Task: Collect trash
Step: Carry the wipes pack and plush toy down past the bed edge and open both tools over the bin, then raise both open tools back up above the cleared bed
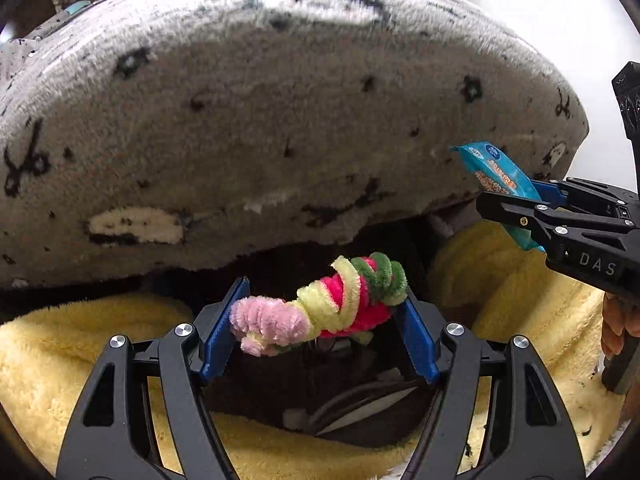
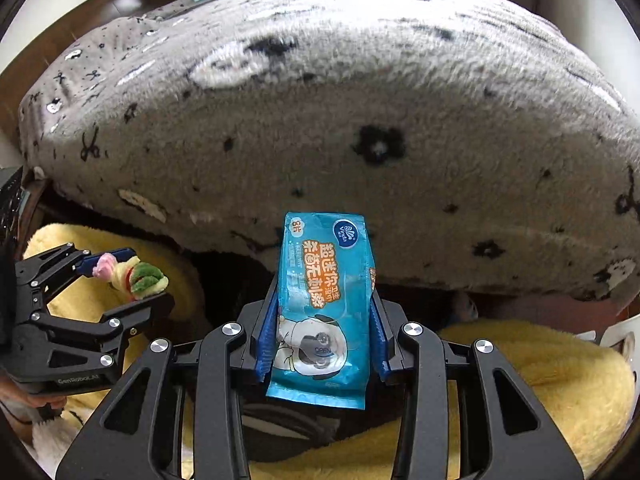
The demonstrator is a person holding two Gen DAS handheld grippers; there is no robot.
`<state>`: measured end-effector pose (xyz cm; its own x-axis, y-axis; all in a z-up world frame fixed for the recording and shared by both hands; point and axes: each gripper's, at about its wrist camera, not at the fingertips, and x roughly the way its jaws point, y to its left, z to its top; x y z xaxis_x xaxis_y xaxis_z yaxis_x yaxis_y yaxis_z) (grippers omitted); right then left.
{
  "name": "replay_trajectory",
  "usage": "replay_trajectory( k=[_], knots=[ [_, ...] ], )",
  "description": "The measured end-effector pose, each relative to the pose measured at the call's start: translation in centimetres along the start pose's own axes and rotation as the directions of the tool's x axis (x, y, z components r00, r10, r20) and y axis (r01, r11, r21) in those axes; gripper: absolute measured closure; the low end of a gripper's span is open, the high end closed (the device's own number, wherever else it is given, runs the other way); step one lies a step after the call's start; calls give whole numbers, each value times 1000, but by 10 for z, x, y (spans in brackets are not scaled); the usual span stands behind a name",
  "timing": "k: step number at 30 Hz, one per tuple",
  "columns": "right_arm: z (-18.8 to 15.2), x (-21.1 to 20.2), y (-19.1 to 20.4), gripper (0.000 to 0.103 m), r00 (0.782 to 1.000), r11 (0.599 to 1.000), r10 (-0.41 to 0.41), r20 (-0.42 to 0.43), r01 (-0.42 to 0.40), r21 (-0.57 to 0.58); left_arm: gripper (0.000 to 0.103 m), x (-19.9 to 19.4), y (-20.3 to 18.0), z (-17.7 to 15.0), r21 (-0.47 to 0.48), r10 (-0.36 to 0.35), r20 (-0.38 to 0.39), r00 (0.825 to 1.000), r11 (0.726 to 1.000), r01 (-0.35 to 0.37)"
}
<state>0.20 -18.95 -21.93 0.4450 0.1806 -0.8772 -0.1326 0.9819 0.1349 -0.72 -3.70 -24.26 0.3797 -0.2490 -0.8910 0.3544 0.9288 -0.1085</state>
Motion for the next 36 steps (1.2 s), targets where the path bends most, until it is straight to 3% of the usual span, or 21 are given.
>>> replay_trajectory(
  k=[11,20,30,34,36],
  knots=[
    [-13,38,-14,64,992,998,45,-117,-39,53,35,44,0,-8,-1,-22,-141,990,1000,22],
    [-15,69,-21,63,975,993,98,-197,-84,81,35,77,0,-11,-22,-86,-247,965,996,84],
    [-10,83,-17,60,969,993,100,-225,-83,86,31,90,-1,-8,-21,-94,-275,957,996,91],
    [-6,84,-18,46,970,993,90,-224,-70,95,19,84,1,-6,-27,-85,-260,962,996,80],
    [-4,81,-19,44,973,993,86,-216,-66,97,16,80,2,-4,-30,-78,-248,966,997,73]
  ],
)
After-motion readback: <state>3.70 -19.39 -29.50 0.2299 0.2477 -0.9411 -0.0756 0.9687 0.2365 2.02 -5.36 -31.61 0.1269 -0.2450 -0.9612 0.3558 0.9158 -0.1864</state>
